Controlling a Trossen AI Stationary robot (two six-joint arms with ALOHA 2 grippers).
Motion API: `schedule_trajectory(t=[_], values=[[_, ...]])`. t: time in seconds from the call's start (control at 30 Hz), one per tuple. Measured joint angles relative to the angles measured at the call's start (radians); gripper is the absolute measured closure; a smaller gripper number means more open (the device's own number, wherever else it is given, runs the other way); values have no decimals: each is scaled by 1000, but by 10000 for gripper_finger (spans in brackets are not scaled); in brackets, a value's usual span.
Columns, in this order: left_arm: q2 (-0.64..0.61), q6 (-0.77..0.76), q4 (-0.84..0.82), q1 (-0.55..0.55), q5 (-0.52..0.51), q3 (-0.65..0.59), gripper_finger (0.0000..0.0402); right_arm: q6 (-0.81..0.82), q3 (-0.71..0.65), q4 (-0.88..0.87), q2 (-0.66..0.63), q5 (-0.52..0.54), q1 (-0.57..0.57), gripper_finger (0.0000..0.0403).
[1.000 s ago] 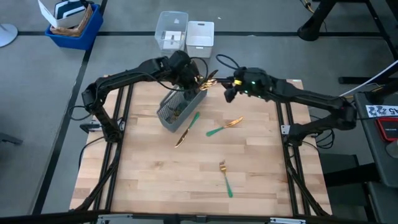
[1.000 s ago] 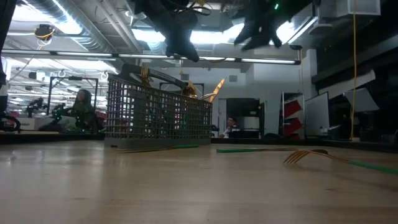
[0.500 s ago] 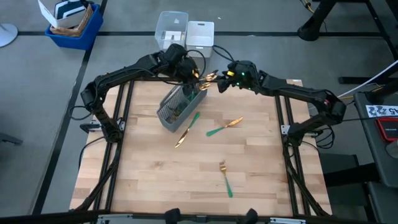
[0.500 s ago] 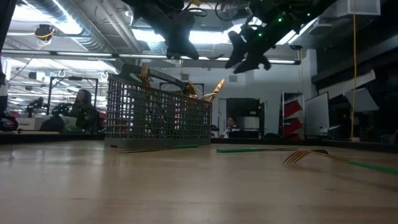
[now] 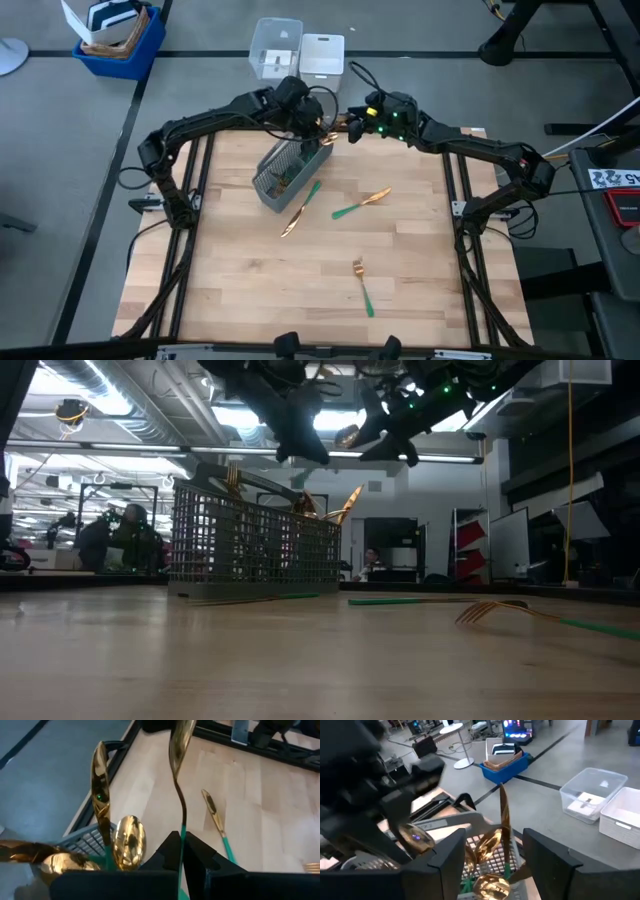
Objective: Sort silverware
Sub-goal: Put the green-gold spoon into the silverware basket
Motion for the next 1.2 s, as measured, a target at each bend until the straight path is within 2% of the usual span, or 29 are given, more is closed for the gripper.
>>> schedule_trajectory(t=[0.2,0.33,0.5,0.7,0.97,1.2], values=[[28,-2,12,-2,-11,0,401,-5,0,0,0,-5,1,201],[28,-8,-10,4,-64,0,401,-39,0,-3,-1,15,-13,201],[29,-15,-62,22,-70,-3,401,-43,0,-73,-10,12,-32,201],[29,-14,13,34,-89,-87,401,-44,0,-96,-26,16,-52,201],[25,33,200,27,-102,-234,401,-76,0,-106,-63,19,-70,201],[25,123,195,-2,-173,-246,401,-90,0,-122,-64,19,-70,201]])
